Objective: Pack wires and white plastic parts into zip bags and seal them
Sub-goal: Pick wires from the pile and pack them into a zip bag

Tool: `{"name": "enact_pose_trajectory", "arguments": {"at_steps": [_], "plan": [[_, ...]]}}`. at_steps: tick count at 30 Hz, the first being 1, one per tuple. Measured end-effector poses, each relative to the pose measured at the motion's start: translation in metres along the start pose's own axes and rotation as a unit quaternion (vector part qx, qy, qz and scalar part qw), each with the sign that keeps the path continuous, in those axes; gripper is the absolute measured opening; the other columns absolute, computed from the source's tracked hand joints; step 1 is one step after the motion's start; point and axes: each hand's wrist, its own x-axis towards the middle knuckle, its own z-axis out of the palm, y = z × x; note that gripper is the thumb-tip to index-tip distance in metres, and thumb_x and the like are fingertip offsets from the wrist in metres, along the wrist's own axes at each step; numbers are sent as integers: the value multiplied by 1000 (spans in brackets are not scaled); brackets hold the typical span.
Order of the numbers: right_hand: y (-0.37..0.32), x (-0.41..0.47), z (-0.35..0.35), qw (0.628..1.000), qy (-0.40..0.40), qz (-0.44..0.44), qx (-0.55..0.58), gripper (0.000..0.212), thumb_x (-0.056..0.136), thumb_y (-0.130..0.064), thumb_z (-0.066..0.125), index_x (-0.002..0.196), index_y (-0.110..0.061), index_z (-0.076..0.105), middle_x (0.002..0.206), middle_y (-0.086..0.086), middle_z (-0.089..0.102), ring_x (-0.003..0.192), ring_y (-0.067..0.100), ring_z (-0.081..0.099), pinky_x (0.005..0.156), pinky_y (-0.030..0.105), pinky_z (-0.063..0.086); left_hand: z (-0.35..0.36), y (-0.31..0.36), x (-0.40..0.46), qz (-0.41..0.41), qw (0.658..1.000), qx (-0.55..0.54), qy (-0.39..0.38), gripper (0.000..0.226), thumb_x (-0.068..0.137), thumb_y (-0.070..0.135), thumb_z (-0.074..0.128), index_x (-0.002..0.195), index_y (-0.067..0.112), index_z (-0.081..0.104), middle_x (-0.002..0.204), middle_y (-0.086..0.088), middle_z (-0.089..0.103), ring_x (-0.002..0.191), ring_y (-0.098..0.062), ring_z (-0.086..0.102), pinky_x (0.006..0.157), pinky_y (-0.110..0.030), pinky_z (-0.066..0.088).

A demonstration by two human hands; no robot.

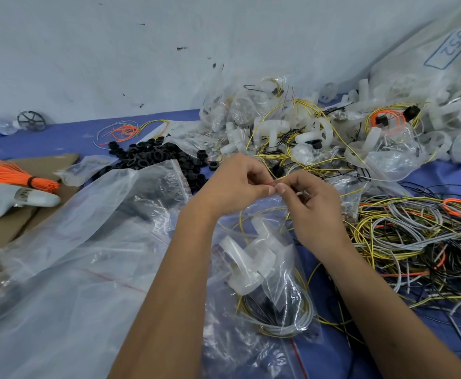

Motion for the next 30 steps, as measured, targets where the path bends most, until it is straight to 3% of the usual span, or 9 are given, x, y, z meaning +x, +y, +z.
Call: {"name": "enact_pose_trajectory", "arguments": {"at_steps": [8, 15, 19, 25, 30], "plan": [[-2, -2, 0, 1000, -16, 6, -13, 14, 97, -16, 66, 84, -15, 70, 72, -1, 64, 62, 9, 48, 57, 20, 34, -1, -2, 1, 15, 999, 29, 4, 7, 85, 7, 81, 80, 9, 77, 73, 6, 68, 71, -10, 61, 70, -27, 52], [-1, -2, 1, 1000, 2, 22, 18, 14, 99, -16, 63, 87, -18, 70, 75, -3, 67, 67, 14, 55, 59, 27, 42, 1, -4, -3, -1, 999, 17, 36, 14, 83, 14, 85, 76, 22, 75, 72, 9, 72, 63, 2, 61, 61, -11, 44], [2, -1, 0, 999, 5, 35, 31, 14, 99, -16, 63, 86, -17, 69, 69, -6, 60, 63, 11, 48, 58, 29, 39, -3, -8, -6, -13, 999, 17, 45, 12, 83, 13, 85, 76, 19, 77, 70, 9, 72, 64, -1, 63, 61, -10, 45], [0, -2, 2, 998, -12, 46, 45, 8, 97, -18, 66, 93, -21, 72, 85, -5, 71, 80, 14, 64, 71, 26, 48, -3, -4, -7, 12, 1000, 5, 29, 17, 83, 9, 83, 74, 20, 75, 68, 10, 70, 67, -3, 63, 66, -17, 49], [2, -1, 2, 995, -8, 67, 69, 11, 95, -15, 69, 89, -22, 75, 79, -10, 71, 70, 6, 58, 68, 25, 45, 0, -4, -5, 10, 1000, 6, 29, 17, 82, 8, 83, 74, 22, 76, 69, 9, 71, 66, -4, 62, 63, -15, 48]]}}
